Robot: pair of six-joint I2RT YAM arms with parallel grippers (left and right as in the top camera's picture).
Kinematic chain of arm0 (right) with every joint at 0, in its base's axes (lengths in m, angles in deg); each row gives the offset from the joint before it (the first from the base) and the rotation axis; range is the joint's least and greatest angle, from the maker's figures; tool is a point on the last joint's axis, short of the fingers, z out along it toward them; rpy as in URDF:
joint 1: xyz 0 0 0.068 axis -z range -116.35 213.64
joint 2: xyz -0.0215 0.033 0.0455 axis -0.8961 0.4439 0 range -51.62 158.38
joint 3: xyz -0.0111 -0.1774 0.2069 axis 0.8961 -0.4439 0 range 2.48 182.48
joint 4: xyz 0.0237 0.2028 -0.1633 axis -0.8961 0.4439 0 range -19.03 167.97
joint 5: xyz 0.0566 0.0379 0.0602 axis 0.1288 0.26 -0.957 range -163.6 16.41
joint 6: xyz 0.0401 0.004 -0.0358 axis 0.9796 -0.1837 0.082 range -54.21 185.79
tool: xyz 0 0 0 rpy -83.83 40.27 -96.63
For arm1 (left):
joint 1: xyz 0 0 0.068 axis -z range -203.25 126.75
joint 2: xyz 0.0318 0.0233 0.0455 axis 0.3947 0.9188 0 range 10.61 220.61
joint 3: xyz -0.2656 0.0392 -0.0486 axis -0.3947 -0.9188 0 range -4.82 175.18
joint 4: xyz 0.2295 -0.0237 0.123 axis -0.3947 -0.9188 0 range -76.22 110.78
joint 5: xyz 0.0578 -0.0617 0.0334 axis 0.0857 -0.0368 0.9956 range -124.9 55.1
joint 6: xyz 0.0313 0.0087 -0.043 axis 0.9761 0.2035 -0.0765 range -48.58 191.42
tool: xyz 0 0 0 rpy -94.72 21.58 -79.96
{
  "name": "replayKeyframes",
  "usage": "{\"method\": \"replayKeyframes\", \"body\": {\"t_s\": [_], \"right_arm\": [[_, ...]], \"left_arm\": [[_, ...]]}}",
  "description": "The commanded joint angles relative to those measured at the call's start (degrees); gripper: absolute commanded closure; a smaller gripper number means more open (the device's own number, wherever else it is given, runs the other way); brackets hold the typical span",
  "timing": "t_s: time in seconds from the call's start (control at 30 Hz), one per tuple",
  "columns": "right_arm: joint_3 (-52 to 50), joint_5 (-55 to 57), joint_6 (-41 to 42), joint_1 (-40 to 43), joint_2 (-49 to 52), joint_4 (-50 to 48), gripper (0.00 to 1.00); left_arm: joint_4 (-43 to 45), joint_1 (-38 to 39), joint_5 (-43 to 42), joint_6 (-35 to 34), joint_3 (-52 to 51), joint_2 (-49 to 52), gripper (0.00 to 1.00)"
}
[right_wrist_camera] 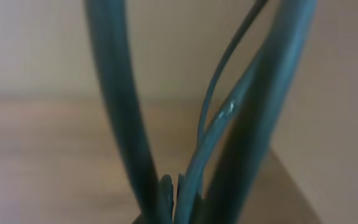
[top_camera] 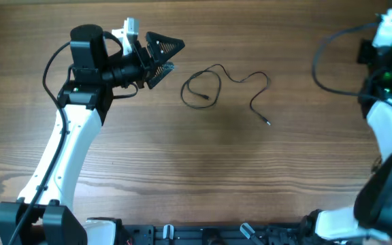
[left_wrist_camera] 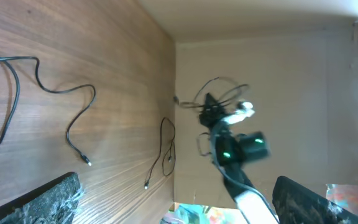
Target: Untangle cables
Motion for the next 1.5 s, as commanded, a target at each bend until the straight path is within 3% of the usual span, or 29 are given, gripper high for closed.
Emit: {"method": "replayKeyframes", "body": {"t_s": [0.0,0.1,0.27,0.33,0.37,0.4,0.43,0.5,0.73,0.87,0.97,1.03,1.2,1.3,1.47], "right_arm": [[2.58,2.71,-14.51,3.76,11.52,-9.09,0.96],[13.62,5.22,-24.65,4.61,22.75,-7.21,0.96],[28.17,4.94,-29.40,4.63,30.23,-3.17,0.95],[28.35,3.76,-26.21,4.61,30.21,-0.48,0.67],[28.35,3.58,-23.39,4.61,30.21,2.80,0.43],[28.35,2.60,-18.32,4.61,30.21,7.89,0.28],[28.35,2.10,-12.79,4.57,30.18,12.00,0.00],[28.35,-0.04,0.33,4.44,29.51,19.61,0.00],[28.35,-10.86,16.76,4.33,16.79,32.11,0.00],[28.35,-19.52,32.11,3.76,6.95,44.06,0.00],[28.20,-31.39,36.39,0.72,5.90,54.05,0.00],[26.75,-31.69,40.11,-3.41,5.95,58.90,0.00],[19.67,-30.16,42.99,-14.51,5.95,59.78,0.00],[14.62,-21.27,42.80,-21.14,6.08,60.00,0.03],[3.85,-17.86,29.18,-30.95,6.12,58.36,0.10]], "left_arm": [[0.04,-0.11,-0.11,1.14,0.31,-0.52,0.00],[0.04,-0.11,-0.11,1.14,0.31,-0.52,0.00],[0.04,-0.11,-0.11,1.16,0.31,-0.52,0.00],[0.04,-0.11,-0.11,1.14,0.31,-0.52,0.00],[0.04,-0.11,-0.11,1.14,0.31,-0.52,0.00],[0.04,-0.11,-0.11,1.14,0.31,-0.52,0.00],[0.04,-0.11,-0.11,1.14,0.31,-0.52,0.00],[0.04,-0.11,-0.11,1.14,0.31,-0.52,0.00],[0.04,-0.11,-0.11,1.16,0.31,-0.52,0.00],[0.07,-0.11,-0.11,1.14,0.31,-0.52,0.00],[0.04,-0.11,-0.11,1.14,0.31,-0.52,0.00],[0.04,-0.11,-0.11,1.14,0.31,-0.52,0.00],[0.04,-0.11,-0.11,1.14,0.31,-0.52,0.00],[0.04,-0.11,-0.11,1.16,0.31,-0.52,0.00],[0.04,-0.11,-0.11,1.14,0.31,-0.52,0.00]]}}
